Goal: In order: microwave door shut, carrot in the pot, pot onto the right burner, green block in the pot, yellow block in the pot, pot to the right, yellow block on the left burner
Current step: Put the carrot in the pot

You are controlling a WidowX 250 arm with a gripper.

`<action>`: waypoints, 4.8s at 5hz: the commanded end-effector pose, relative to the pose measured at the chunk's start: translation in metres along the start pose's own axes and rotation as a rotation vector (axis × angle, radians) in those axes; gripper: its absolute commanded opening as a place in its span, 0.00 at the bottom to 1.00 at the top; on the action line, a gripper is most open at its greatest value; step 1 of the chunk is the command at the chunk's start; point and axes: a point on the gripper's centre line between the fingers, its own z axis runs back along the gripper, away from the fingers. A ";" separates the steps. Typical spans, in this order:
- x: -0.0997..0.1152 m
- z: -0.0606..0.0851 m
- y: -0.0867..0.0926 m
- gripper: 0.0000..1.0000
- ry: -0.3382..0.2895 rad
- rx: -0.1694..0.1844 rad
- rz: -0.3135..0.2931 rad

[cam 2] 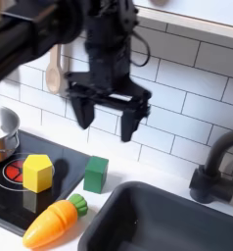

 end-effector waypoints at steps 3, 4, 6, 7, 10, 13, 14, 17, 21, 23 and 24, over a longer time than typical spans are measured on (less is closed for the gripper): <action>-0.045 -0.025 0.015 1.00 0.111 0.049 -0.094; -0.051 -0.033 0.016 1.00 0.135 0.046 -0.104; -0.055 -0.048 0.014 1.00 0.161 0.044 -0.108; -0.056 -0.052 0.011 1.00 0.171 0.038 -0.143; -0.065 -0.061 0.021 1.00 0.215 0.097 -0.184; -0.064 -0.059 0.021 1.00 0.206 0.092 -0.177; -0.065 -0.067 0.017 1.00 0.224 0.105 -0.162; -0.064 -0.091 0.020 1.00 0.272 0.098 -0.187; -0.062 -0.115 0.020 0.00 0.334 0.103 -0.159; -0.059 -0.101 0.024 0.00 0.302 0.104 -0.090; -0.055 -0.095 0.023 0.00 0.303 0.091 -0.062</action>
